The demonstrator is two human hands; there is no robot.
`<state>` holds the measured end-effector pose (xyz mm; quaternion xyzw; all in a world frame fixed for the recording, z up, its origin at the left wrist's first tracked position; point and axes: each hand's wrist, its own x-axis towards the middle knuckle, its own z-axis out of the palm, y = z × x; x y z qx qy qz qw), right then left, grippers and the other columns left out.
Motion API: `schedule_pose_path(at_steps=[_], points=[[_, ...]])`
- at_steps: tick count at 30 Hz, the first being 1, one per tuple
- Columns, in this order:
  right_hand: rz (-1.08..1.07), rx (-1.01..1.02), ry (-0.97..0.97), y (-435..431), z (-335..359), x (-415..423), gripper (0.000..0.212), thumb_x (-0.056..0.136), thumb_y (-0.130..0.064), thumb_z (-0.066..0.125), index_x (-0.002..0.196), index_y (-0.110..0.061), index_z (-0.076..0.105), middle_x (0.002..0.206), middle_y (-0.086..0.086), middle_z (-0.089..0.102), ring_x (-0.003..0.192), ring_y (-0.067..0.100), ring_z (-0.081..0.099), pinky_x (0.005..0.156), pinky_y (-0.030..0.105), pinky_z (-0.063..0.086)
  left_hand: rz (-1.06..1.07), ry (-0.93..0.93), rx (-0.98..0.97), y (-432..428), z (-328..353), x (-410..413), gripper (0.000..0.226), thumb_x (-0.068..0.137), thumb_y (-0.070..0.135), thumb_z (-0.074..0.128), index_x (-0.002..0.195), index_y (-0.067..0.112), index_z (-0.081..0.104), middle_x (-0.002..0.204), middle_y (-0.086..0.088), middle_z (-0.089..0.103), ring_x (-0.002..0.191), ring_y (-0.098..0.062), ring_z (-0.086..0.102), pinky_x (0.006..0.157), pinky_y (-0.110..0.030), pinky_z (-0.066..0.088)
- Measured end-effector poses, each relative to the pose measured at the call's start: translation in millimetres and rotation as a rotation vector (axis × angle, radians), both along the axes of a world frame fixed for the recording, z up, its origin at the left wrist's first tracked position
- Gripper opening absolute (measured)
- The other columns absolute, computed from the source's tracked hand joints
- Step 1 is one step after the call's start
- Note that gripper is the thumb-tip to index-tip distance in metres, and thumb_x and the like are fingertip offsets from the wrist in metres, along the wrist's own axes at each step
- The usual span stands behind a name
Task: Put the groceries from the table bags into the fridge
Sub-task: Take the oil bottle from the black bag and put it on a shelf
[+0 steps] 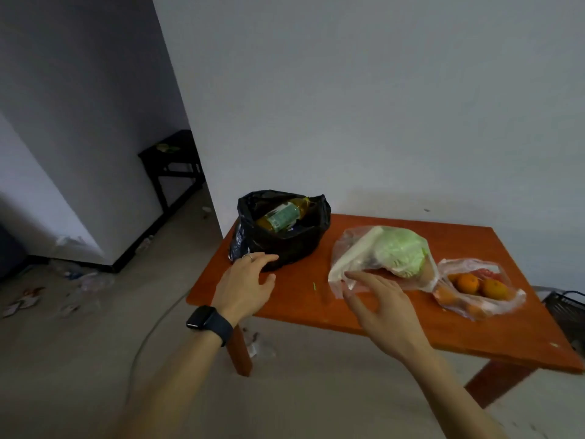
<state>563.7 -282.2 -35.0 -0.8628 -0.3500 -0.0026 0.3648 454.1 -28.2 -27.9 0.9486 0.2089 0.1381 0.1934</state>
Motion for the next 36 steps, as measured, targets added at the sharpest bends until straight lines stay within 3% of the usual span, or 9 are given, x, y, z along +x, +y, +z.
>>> schedule_pose_path(at_steps=[6, 10, 14, 18, 22, 24, 26, 31, 36], points=[[0.067, -0.003, 0.080, 79.8, -2.8, 83.1, 0.041, 0.096, -0.050, 0.055, 0.136, -0.039, 0.055, 0.136, -0.014, 0.059, 0.128, 0.011, 0.050, 0.104, 0.036, 0.045, 0.029, 0.016, -0.010, 77.4, -2.8, 80.6, 0.041, 0.098, 0.033, 0.055, 0.139, 0.033, 0.051, 0.147, 0.002, 0.046, 0.134, -0.020, 0.042, 0.104, -0.035, 0.041], [0.080, -0.014, 0.113, 133.6, -14.2, 131.5, 0.041, 0.097, -0.051, 0.053, 0.137, -0.042, 0.053, 0.137, -0.019, 0.056, 0.129, 0.005, 0.048, 0.102, 0.027, 0.040, 0.029, 0.037, 0.012, 133.4, -10.1, 129.8, 0.041, 0.099, 0.034, 0.055, 0.139, 0.032, 0.052, 0.146, 0.003, 0.046, 0.132, -0.019, 0.044, 0.099, -0.030, 0.041], [0.072, -0.002, 0.212, 189.7, -40.0, 179.5, 0.046, 0.094, -0.058, 0.049, 0.138, -0.043, 0.050, 0.137, -0.021, 0.055, 0.129, 0.004, 0.049, 0.106, 0.036, 0.045, -0.010, 0.071, 0.031, 193.6, -23.9, 185.1, 0.041, 0.098, 0.036, 0.055, 0.139, 0.032, 0.052, 0.147, 0.004, 0.045, 0.130, -0.018, 0.046, 0.099, -0.031, 0.044], [0.016, 0.028, 0.380, 252.7, -66.4, 226.9, 0.047, 0.097, -0.047, 0.057, 0.141, -0.035, 0.049, 0.133, -0.023, 0.055, 0.125, -0.001, 0.050, 0.103, 0.026, 0.043, -0.091, 0.139, 0.065, 258.7, -44.4, 250.9, 0.045, 0.097, 0.037, 0.054, 0.142, 0.031, 0.050, 0.148, 0.002, 0.045, 0.132, -0.020, 0.045, 0.105, -0.035, 0.042], [-0.083, 0.064, 0.644, 312.8, -85.3, 269.6, 0.053, 0.094, -0.049, 0.061, 0.142, -0.033, 0.046, 0.130, -0.019, 0.058, 0.116, 0.000, 0.057, 0.086, 0.015, 0.045, -0.196, 0.252, 0.093, 305.7, -66.9, 314.9, 0.053, 0.095, 0.043, 0.054, 0.145, 0.030, 0.044, 0.150, 0.002, 0.042, 0.133, -0.022, 0.043, 0.110, -0.036, 0.037], [-0.150, 0.106, 0.741, 342.8, -94.1, 291.1, 0.051, 0.094, -0.046, 0.063, 0.140, -0.032, 0.046, 0.129, -0.014, 0.061, 0.111, 0.000, 0.059, 0.086, 0.019, 0.049, -0.251, 0.323, 0.137, 322.2, -81.8, 345.7, 0.060, 0.093, 0.049, 0.054, 0.148, 0.030, 0.039, 0.153, 0.001, 0.038, 0.137, -0.022, 0.040, 0.114, -0.037, 0.031], [-0.245, 0.159, 0.840, 370.3, -107.0, 312.3, 0.051, 0.094, -0.042, 0.065, 0.140, -0.028, 0.047, 0.132, -0.007, 0.061, 0.112, 0.008, 0.060, 0.097, 0.034, 0.052, -0.287, 0.389, 0.191, 333.5, -96.9, 370.8, 0.067, 0.090, 0.059, 0.053, 0.149, 0.030, 0.035, 0.155, 0.001, 0.036, 0.140, -0.022, 0.036, 0.117, -0.040, 0.026], [-0.471, 0.250, 1.109, 426.3, -134.0, 352.5, 0.084, 0.088, -0.045, 0.072, 0.154, -0.019, 0.027, 0.149, 0.009, 0.044, 0.129, 0.028, 0.051, 0.105, 0.046, 0.047, -0.333, 0.538, 0.192, 344.6, -132.7, 405.7, 0.095, 0.080, 0.075, 0.055, 0.154, 0.026, 0.020, 0.156, -0.004, 0.032, 0.141, -0.027, 0.033, 0.112, -0.044, 0.032], [-0.627, 0.333, 1.308, 476.3, -154.0, 379.7, 0.123, 0.078, -0.048, 0.081, 0.159, -0.021, -0.007, 0.156, 0.017, 0.032, 0.139, 0.041, 0.038, 0.107, 0.055, 0.042, -0.182, 0.662, -0.115, 341.6, -161.0, 413.7, 0.128, 0.068, 0.080, 0.064, 0.157, 0.019, -0.006, 0.157, -0.014, 0.024, 0.138, -0.036, 0.036, 0.097, -0.047, 0.045]])
